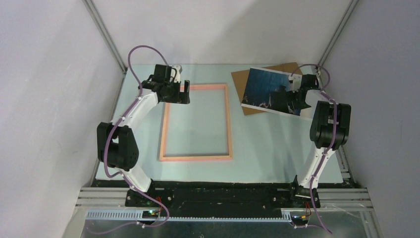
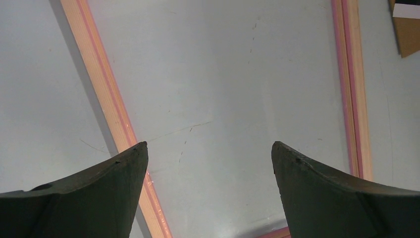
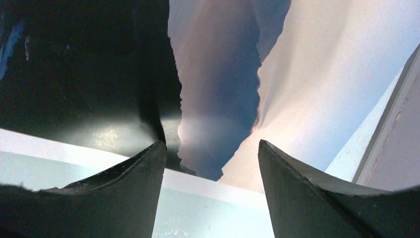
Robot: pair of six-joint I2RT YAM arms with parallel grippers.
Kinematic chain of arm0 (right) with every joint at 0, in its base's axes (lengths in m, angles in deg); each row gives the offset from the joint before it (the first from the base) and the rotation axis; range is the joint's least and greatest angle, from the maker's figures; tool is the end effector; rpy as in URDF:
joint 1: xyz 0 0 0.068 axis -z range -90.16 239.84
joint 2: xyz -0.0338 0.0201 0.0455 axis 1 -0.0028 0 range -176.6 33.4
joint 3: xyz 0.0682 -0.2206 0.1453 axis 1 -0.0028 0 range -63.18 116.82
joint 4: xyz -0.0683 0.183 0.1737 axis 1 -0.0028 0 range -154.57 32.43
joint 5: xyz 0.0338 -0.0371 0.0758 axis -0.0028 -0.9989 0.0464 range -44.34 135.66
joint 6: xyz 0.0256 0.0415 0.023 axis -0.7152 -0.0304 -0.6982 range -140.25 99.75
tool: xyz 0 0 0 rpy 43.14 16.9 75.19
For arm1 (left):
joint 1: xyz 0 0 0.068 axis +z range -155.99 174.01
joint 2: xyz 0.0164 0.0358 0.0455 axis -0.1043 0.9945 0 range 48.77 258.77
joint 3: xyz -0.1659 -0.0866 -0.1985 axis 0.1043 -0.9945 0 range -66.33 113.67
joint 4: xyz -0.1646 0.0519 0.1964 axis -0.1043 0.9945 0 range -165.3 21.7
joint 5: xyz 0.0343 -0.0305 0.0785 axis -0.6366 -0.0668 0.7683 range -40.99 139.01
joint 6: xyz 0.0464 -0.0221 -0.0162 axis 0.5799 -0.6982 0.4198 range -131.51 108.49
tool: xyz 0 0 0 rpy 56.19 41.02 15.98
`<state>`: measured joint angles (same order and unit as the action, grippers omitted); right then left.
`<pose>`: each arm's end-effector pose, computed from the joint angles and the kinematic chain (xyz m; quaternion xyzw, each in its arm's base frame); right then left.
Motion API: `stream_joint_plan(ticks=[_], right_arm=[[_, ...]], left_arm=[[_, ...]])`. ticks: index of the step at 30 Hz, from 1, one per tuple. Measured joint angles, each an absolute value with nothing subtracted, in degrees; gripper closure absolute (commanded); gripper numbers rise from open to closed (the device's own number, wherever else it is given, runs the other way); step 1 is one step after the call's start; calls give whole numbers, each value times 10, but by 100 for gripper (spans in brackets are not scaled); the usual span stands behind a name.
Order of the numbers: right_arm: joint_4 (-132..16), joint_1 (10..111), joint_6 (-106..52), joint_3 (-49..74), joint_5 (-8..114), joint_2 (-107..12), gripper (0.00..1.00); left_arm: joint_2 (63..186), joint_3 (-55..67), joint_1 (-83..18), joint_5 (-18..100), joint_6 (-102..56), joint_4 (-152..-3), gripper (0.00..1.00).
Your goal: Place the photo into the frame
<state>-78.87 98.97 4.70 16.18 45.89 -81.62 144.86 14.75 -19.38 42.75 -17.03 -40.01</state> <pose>0.4200 -0.0674 0.1668 -0.1325 0.9495 -0.0815 0.2724 0.3592 -0.0895 0.2864 0.0831 0.9357 -0.1064 0.3260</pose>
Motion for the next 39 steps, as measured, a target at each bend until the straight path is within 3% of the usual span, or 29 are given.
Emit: stream_joint_plan(ticks=[13, 28, 39], right_arm=[[-802, 986, 51, 75, 473, -751, 30], [-822, 952, 81, 57, 463, -733, 30], [-798, 949, 68, 35, 442, -716, 29]], left_arm=[[1444, 141, -205, 410, -167, -400, 2], [1446, 145, -271, 414, -145, -399, 1], [1578, 303, -342, 405, -150, -394, 1]])
